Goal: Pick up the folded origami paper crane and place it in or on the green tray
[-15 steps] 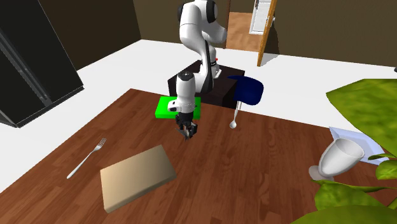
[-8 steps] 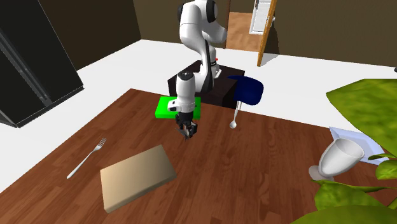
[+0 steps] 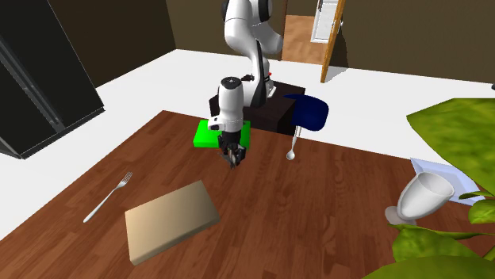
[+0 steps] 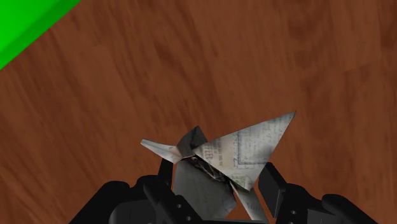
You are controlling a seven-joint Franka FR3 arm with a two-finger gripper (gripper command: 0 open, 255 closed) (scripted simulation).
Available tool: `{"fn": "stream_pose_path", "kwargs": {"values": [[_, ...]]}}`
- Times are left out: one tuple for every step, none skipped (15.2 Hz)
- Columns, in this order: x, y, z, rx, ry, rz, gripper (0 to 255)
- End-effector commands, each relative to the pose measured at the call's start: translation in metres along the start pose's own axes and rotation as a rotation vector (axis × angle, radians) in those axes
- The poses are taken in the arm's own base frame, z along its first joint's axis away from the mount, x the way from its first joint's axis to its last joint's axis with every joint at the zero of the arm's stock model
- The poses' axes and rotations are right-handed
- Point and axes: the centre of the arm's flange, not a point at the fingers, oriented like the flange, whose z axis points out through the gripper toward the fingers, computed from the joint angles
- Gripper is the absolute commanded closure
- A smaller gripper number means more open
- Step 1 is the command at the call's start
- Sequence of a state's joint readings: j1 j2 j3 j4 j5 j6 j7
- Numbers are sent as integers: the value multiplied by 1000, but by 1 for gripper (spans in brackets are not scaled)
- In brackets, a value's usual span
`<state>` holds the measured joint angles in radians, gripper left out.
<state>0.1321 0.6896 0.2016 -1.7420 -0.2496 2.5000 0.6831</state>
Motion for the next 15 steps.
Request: {"fn": "stream_pose_path", "kwargs": {"values": [[1, 0, -11, 0, 0, 0, 255], [1, 0, -16, 0, 0, 0, 255], [2, 0, -21, 0, 0, 0, 255], [2, 0, -26, 0, 0, 0, 255], [3, 0, -32, 0, 0, 0, 255], [3, 0, -37, 0, 0, 0, 255], [4, 0, -42, 0, 0, 0, 255], [4, -1, -48, 0, 0, 0, 255], [5, -1, -53, 0, 0, 0, 255], [5, -1, -58, 0, 0, 0, 255], [6, -1, -63, 0, 0, 0, 255], [6, -1, -69, 0, 0, 0, 255], [7, -1, -74, 0, 0, 0, 255], [7, -1, -79, 0, 0, 0, 255], [7, -1, -79, 0, 0, 0, 255]]}}
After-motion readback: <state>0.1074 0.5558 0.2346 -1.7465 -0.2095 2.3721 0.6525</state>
